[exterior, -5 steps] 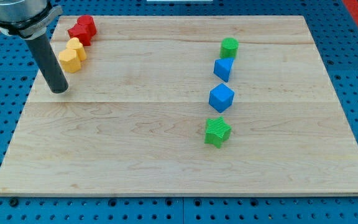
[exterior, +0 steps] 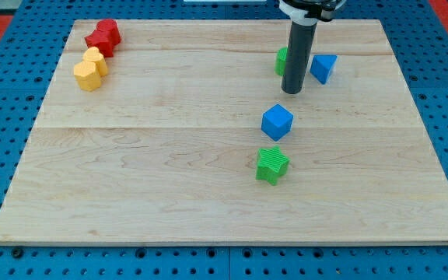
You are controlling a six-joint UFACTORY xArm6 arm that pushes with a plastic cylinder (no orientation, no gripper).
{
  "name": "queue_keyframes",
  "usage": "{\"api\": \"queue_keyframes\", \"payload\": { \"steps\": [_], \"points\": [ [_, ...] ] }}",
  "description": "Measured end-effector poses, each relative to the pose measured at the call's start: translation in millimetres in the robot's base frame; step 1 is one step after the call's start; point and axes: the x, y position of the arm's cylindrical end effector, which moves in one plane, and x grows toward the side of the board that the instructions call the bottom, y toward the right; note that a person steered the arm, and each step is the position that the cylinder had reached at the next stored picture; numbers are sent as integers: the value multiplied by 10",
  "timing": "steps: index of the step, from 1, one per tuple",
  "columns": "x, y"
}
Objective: Slide the triangle to the top right corner
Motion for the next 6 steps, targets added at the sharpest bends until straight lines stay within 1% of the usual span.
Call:
{"api": "queue_keyframes", "payload": {
  "steps": [1, 2, 3, 4, 5, 6],
  "points": [
    [-203, 269],
    [-438, 710],
    [-441, 977],
    [-692, 1252],
    [-1139, 1252],
    [-712, 1452]
  ]
}}
